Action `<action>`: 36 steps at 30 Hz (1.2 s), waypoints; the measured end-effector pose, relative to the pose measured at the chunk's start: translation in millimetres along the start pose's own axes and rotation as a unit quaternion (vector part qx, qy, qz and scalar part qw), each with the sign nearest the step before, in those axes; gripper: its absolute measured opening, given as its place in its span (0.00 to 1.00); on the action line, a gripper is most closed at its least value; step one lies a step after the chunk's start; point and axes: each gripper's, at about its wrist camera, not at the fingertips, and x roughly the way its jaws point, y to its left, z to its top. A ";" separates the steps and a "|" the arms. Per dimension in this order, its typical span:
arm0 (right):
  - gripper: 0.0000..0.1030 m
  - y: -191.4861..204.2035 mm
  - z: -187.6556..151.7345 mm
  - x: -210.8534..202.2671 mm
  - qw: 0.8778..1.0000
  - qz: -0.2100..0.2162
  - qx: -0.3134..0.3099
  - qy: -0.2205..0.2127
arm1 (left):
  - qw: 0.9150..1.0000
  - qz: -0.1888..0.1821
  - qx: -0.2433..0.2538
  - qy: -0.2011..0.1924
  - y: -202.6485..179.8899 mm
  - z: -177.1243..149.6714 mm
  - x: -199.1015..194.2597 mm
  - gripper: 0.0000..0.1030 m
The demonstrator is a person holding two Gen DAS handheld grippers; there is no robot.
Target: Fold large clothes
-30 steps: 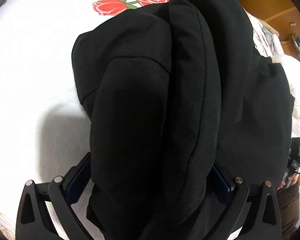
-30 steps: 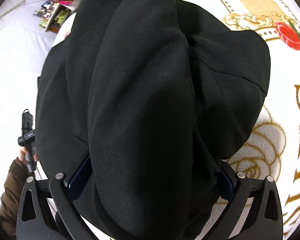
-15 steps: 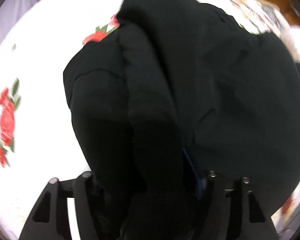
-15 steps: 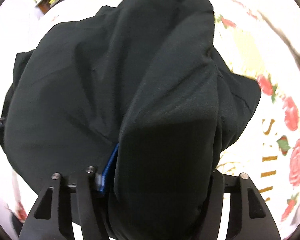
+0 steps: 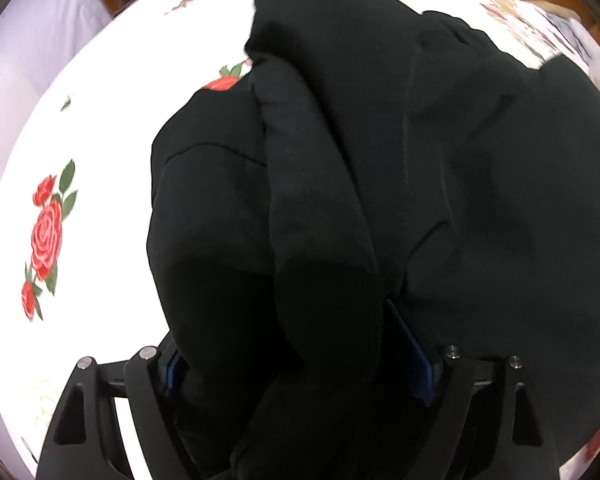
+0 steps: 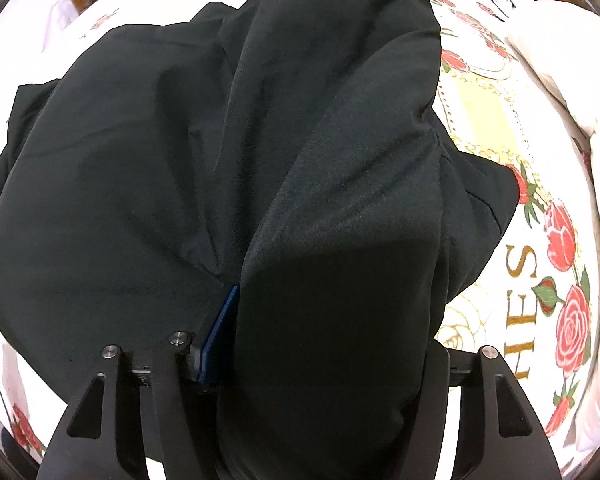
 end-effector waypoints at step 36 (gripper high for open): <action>0.34 0.8 -32.2 -76.5 0.992 -0.015 0.003 -0.123 | 0.984 -0.141 -0.048 -0.102 56.3 12.2 -75.8 0.29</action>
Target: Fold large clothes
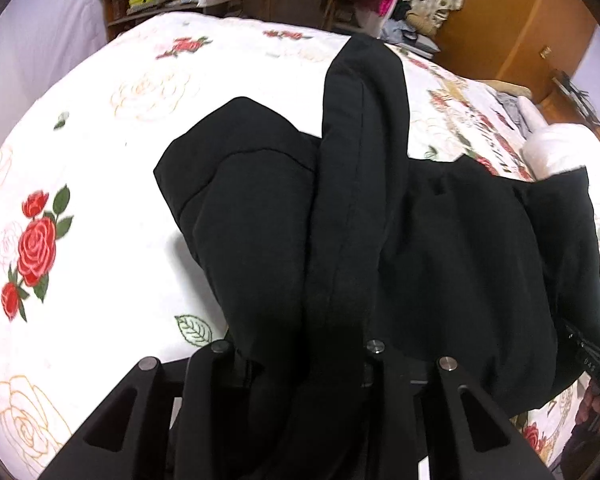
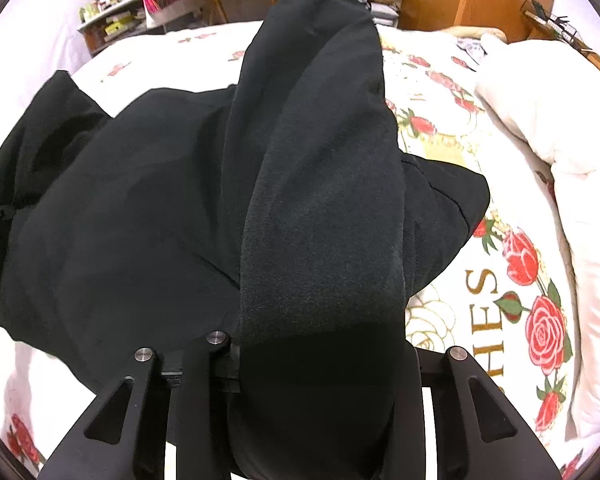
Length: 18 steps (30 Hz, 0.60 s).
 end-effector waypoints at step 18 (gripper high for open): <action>0.32 11.6 -12.3 -77.0 0.994 0.002 -0.005 -0.114 | 0.997 -0.050 0.010 -0.066 1.5 -33.6 -79.0 0.28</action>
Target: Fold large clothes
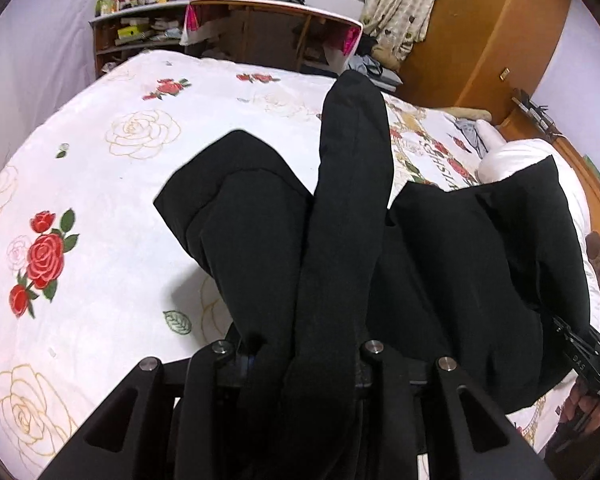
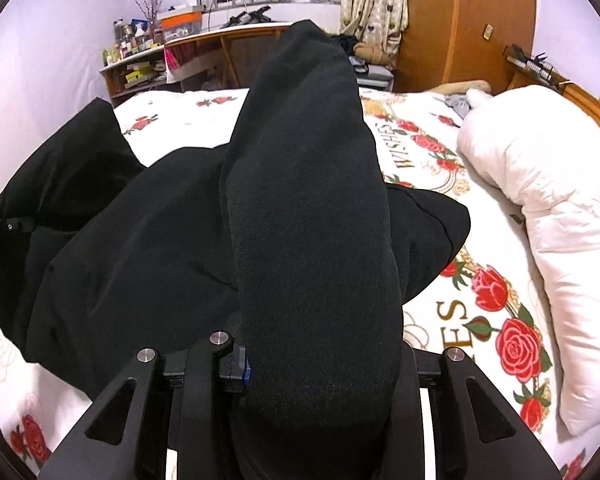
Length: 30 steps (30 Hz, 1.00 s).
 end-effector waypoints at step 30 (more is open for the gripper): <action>0.33 5.3 -141.1 -62.2 0.999 -0.009 0.042 -0.001 | 0.999 0.013 -0.041 0.007 44.3 -153.3 -49.3 0.30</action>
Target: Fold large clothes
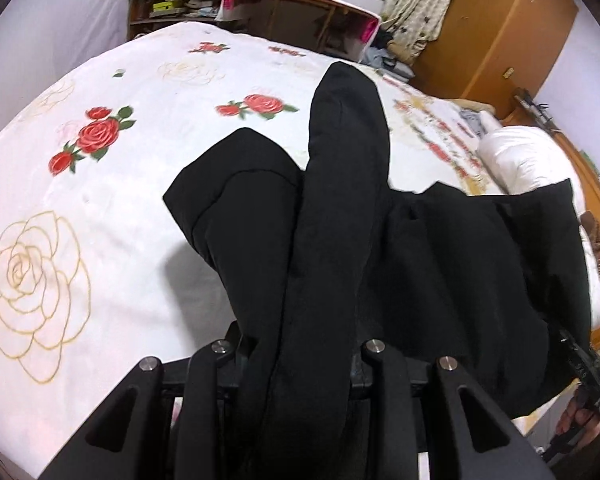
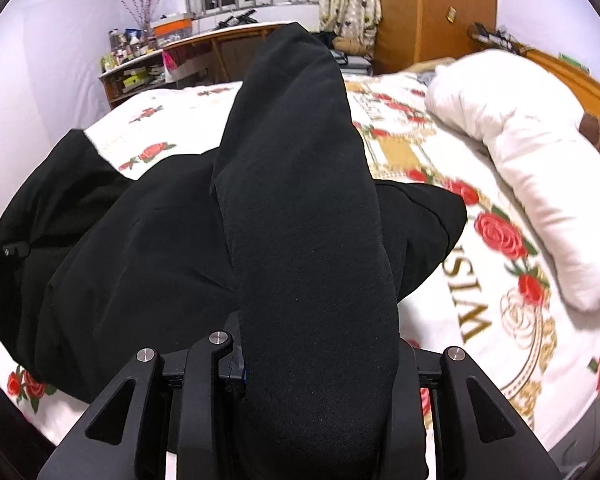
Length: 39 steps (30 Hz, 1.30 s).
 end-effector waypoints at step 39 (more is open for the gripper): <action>0.76 -1.3 -11.5 -60.5 0.998 -0.041 0.038 0.022 | 0.999 0.038 0.015 -0.016 -16.2 -33.8 -72.3 0.96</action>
